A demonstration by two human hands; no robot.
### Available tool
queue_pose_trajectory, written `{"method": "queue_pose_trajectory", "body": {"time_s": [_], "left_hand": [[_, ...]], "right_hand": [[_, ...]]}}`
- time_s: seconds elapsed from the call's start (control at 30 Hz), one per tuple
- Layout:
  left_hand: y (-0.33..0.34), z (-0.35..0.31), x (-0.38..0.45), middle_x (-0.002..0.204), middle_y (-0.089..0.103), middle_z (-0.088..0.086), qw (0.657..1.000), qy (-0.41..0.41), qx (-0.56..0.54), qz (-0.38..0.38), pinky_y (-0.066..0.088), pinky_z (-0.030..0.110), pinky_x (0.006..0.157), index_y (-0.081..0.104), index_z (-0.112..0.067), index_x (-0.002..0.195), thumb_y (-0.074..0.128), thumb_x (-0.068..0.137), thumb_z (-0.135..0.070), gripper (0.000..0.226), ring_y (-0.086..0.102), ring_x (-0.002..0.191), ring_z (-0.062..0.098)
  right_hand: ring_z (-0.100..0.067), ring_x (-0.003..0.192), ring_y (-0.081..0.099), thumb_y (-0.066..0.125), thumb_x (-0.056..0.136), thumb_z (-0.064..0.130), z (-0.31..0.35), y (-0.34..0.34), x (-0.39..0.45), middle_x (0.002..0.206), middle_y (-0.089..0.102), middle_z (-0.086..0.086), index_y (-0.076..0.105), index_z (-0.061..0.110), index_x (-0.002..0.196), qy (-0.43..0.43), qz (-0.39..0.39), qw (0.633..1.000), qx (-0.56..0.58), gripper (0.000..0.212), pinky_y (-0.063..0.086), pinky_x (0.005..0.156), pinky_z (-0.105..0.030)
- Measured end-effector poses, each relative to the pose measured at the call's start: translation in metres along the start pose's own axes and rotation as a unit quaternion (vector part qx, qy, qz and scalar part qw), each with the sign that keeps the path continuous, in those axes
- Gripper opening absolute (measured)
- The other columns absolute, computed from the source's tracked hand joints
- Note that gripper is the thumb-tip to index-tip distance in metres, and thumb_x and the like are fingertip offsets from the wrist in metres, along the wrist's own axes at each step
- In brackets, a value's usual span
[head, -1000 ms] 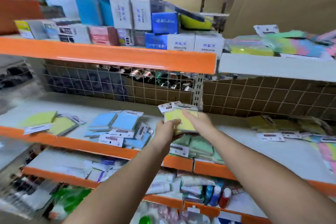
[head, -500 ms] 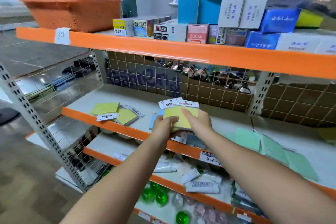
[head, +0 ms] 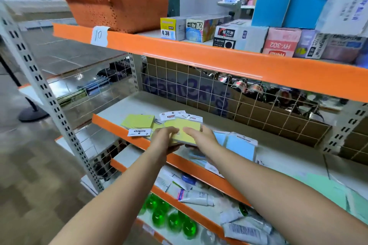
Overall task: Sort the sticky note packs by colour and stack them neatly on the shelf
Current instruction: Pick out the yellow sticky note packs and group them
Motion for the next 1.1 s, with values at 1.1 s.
{"method": "queue_pose_trajectory", "body": {"time_s": [1.1], "left_hand": [[-0.153,-0.088,0.225,0.070,0.058,0.018,0.965,0.004,0.261,-0.021,0.051,0.044,0.066,0.055,-0.006,0.070,0.049,0.058,-0.025,0.024,0.064,0.076,0.040]], "right_hand": [[-0.028,0.102,0.056,0.067,0.086,0.027,0.007,0.131,0.108,0.130,0.052,-0.011,0.036,0.011,0.136,0.112,-0.208,0.969,-0.072,0.061,0.052,0.089,-0.044]]}}
Point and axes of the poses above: each hand's wrist, its own x-axis towards the middle knuckle, its own y-axis out of the palm, z = x × y, the point moved 8 cm from there along x, towards the middle knuckle
